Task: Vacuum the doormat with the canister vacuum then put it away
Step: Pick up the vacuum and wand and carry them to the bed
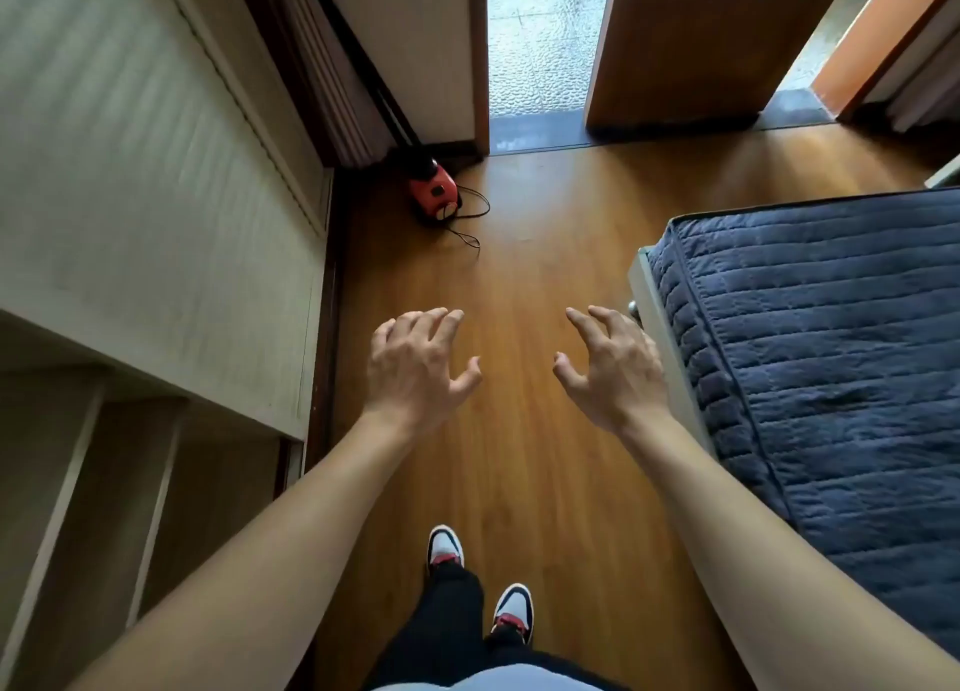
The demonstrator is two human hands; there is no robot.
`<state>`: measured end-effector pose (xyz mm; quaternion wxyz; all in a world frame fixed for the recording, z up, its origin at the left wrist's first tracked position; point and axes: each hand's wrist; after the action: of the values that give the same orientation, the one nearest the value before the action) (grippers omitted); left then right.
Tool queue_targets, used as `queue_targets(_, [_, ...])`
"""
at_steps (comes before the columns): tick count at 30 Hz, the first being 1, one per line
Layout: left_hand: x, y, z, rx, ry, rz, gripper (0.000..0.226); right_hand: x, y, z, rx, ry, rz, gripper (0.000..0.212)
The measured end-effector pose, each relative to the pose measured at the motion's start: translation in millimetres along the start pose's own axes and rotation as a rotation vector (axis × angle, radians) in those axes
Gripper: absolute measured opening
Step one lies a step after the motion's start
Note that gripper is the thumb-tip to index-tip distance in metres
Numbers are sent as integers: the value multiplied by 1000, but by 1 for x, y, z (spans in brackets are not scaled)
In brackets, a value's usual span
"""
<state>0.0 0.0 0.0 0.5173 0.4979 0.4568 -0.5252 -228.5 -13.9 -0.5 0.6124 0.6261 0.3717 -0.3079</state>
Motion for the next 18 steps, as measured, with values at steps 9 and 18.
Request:
queue_targets(9, [11, 9, 80, -25, -37, 4, 62, -5, -3, 84, -13, 2, 0, 62])
queue_targets(18, [34, 44, 249, -26, -31, -26, 61, -6, 18, 254, -18, -9, -56, 63])
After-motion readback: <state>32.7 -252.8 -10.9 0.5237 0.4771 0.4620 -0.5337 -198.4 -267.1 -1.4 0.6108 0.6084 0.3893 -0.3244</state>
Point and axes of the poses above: each hand's wrist, its own z-axis towards the middle knuckle, its own x-axis out of the palm, y = z × x, and after that the axes turned 11 degrees about z, right-handed
